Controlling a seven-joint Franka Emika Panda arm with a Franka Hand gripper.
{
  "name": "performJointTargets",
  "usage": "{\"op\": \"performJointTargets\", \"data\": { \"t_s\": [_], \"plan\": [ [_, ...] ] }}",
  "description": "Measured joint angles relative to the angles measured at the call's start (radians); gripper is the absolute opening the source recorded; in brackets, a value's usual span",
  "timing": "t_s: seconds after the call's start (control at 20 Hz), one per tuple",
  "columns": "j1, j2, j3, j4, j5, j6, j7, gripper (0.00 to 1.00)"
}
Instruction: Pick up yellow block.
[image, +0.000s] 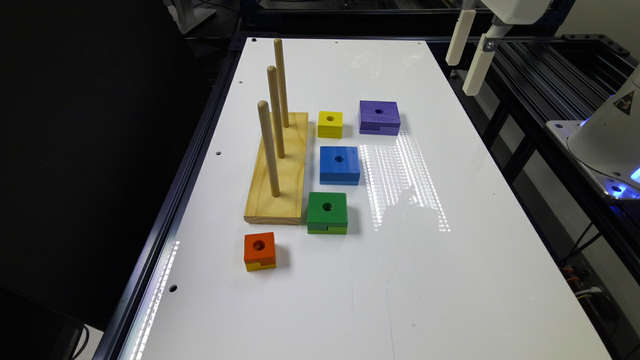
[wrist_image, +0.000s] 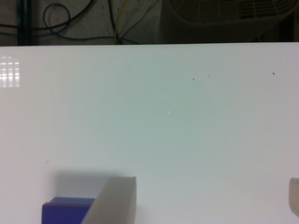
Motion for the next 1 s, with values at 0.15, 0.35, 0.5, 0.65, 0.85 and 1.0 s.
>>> {"op": "performJointTargets", "data": {
  "t_s": [0.15,0.35,0.5,0.65,0.85,1.0],
  "plan": [
    [0.000,-0.001,0.000,0.000,0.0000,0.000,0.000,1.00],
    [-0.012,-0.002,0.000,0.000,0.0000,0.000,-0.009,1.00],
    [-0.020,-0.002,0.000,0.000,0.0000,0.000,-0.015,1.00],
    [-0.025,-0.002,0.000,0.000,0.0000,0.000,-0.017,1.00],
    [-0.034,-0.002,0.000,0.001,-0.0034,0.001,-0.024,1.00],
    [-0.064,-0.002,0.000,0.003,-0.0041,0.001,-0.054,1.00]
  ]
}}
